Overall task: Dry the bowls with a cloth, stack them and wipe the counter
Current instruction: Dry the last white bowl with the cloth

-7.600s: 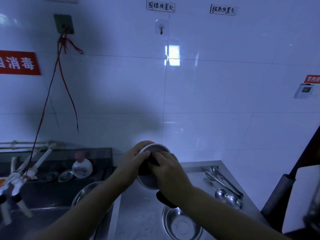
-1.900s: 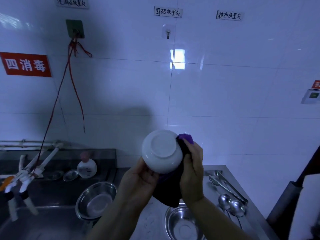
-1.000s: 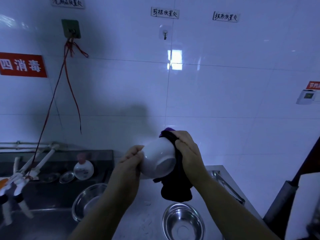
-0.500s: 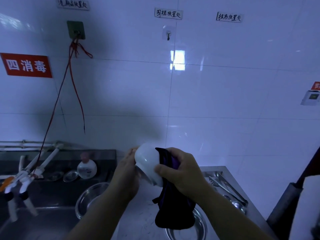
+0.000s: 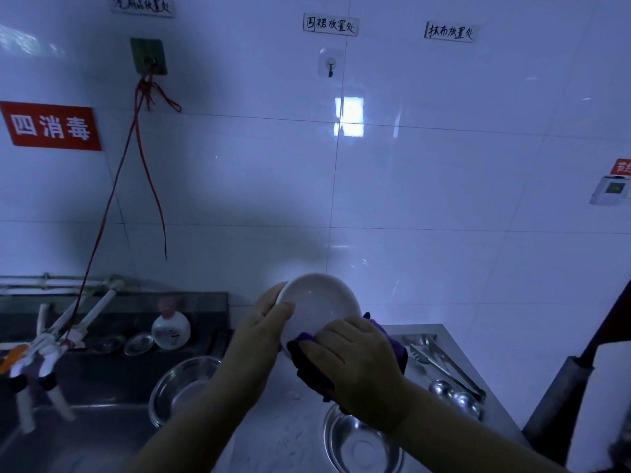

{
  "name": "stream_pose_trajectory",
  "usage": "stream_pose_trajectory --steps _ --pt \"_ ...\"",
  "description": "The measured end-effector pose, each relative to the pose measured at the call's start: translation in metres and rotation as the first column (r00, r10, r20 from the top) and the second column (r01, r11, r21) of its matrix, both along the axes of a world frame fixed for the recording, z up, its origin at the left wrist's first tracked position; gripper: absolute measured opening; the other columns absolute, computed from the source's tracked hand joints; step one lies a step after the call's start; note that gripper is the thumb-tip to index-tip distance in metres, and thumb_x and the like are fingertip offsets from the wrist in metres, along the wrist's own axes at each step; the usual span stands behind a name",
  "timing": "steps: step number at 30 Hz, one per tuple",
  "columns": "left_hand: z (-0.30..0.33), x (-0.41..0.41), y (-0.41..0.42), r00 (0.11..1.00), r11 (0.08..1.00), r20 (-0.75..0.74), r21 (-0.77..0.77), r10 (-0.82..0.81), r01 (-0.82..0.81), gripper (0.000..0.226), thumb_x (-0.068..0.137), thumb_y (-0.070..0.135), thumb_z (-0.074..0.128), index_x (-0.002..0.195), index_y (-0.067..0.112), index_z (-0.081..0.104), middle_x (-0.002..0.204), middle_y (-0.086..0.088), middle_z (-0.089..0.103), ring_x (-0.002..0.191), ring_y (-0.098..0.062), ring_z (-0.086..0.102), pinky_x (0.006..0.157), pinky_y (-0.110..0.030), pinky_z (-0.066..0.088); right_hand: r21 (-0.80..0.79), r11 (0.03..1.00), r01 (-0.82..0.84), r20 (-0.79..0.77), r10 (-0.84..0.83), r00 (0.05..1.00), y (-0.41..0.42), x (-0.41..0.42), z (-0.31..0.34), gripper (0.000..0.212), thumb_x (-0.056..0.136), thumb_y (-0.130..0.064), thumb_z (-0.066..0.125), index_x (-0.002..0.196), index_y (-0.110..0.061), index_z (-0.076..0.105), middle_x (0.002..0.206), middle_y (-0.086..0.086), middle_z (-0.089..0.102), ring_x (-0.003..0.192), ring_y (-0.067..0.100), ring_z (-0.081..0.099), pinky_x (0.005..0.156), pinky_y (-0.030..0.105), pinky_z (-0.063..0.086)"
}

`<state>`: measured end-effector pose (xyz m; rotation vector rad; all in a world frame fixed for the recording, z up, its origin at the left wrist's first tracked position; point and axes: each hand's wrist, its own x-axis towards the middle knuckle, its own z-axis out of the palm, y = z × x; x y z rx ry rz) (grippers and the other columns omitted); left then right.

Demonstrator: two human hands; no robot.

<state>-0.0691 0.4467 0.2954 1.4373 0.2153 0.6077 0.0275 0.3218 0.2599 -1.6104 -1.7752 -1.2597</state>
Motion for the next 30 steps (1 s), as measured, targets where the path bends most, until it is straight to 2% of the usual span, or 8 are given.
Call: stream_pose_trajectory --steps 4,7,9,12,17,22,26,30 --pt "0.01 0.001 0.025 0.963 0.919 -0.167 0.301 -0.212 0.255 0.023 0.078 0.036 0.053 0.094 0.043 0.068 0.095 0.004 0.069 0.086 -0.014 0.064 0.069 -0.029 0.054 -0.177 0.981 -0.081 0.226 0.12 0.967 -0.012 0.028 0.001 0.01 0.09 -0.027 0.066 0.086 -0.022 0.074 0.079 -0.003 0.07 0.073 0.013 0.063 0.073 0.028 0.05" --pt "0.012 0.004 0.034 0.873 0.867 -0.301 0.207 -0.384 0.452 0.038 0.069 0.037 0.059 0.105 0.031 0.069 0.105 -0.013 0.067 0.098 -0.033 0.063 0.085 -0.049 0.051 -0.341 0.935 -0.093 0.33 0.212 0.92 -0.019 0.041 0.003 0.011 0.093 -0.023 0.063 0.094 -0.022 0.073 0.082 -0.002 0.069 0.077 0.017 0.063 0.073 0.032 0.05" --pt "0.005 0.009 0.029 0.916 0.919 -0.248 0.162 -0.314 0.359 0.043 0.069 0.032 0.064 0.112 0.031 0.065 0.11 -0.012 0.066 0.1 -0.03 0.062 0.08 -0.044 0.053 -0.29 0.955 -0.066 0.321 0.162 0.933 -0.015 0.046 0.002 0.014 0.094 -0.024 0.061 0.09 -0.021 0.074 0.078 -0.002 0.069 0.071 0.017 0.063 0.068 0.032 0.05" --pt "-0.017 0.015 0.005 0.988 0.988 -0.1 0.089 -0.115 0.124 0.058 0.076 0.023 0.068 0.129 0.027 0.045 0.115 -0.005 0.058 0.1 -0.018 0.06 0.07 -0.024 0.054 -0.047 0.999 0.0 0.124 0.006 0.992 -0.003 0.039 0.0 0.018 0.092 -0.026 0.064 0.084 -0.015 0.074 0.073 0.003 0.068 0.064 0.019 0.062 0.061 0.033 0.05" --pt "-0.032 0.02 -0.015 0.995 0.984 -0.011 0.144 0.104 -0.101 0.034 0.098 0.024 0.042 0.13 0.028 0.035 0.113 0.007 0.051 0.102 -0.01 0.054 0.067 -0.013 0.051 0.022 0.995 0.096 -0.032 -0.095 0.995 0.008 0.025 -0.012 0.02 0.09 -0.03 0.066 0.09 -0.012 0.074 0.077 0.003 0.071 0.068 0.017 0.063 0.067 0.032 0.052" --pt "-0.029 0.013 0.006 0.996 0.963 -0.08 0.269 0.035 -0.012 0.024 0.096 0.029 0.043 0.119 0.025 0.047 0.108 -0.002 0.054 0.097 -0.021 0.056 0.071 -0.03 0.052 -0.136 0.991 0.0 0.192 0.027 0.981 -0.002 0.043 -0.014 0.013 0.092 -0.025 0.063 0.093 -0.018 0.074 0.079 0.001 0.071 0.07 0.017 0.064 0.067 0.03 0.053" --pt "-0.024 0.008 0.032 0.943 0.933 -0.321 0.304 -0.09 0.192 0.039 0.075 0.029 0.044 0.11 0.015 0.055 0.102 -0.018 0.058 0.084 -0.034 0.057 0.066 -0.042 0.046 -0.373 0.927 -0.043 0.4 0.202 0.894 -0.01 0.063 -0.012 0.014 0.092 -0.018 0.06 0.105 -0.021 0.064 0.091 0.0 0.07 0.085 0.019 0.064 0.077 0.034 0.051" --pt "-0.039 0.0 0.054 0.839 0.94 -0.54 0.246 -0.07 0.236 0.031 0.068 0.024 0.049 0.088 0.003 0.059 0.085 -0.022 0.059 0.071 -0.035 0.056 0.064 -0.04 0.043 -0.404 0.911 -0.077 0.345 0.23 0.91 -0.002 0.072 -0.014 0.028 0.084 -0.011 0.067 0.11 -0.021 0.064 0.102 0.007 0.069 0.099 0.024 0.055 0.081 0.038 0.049"
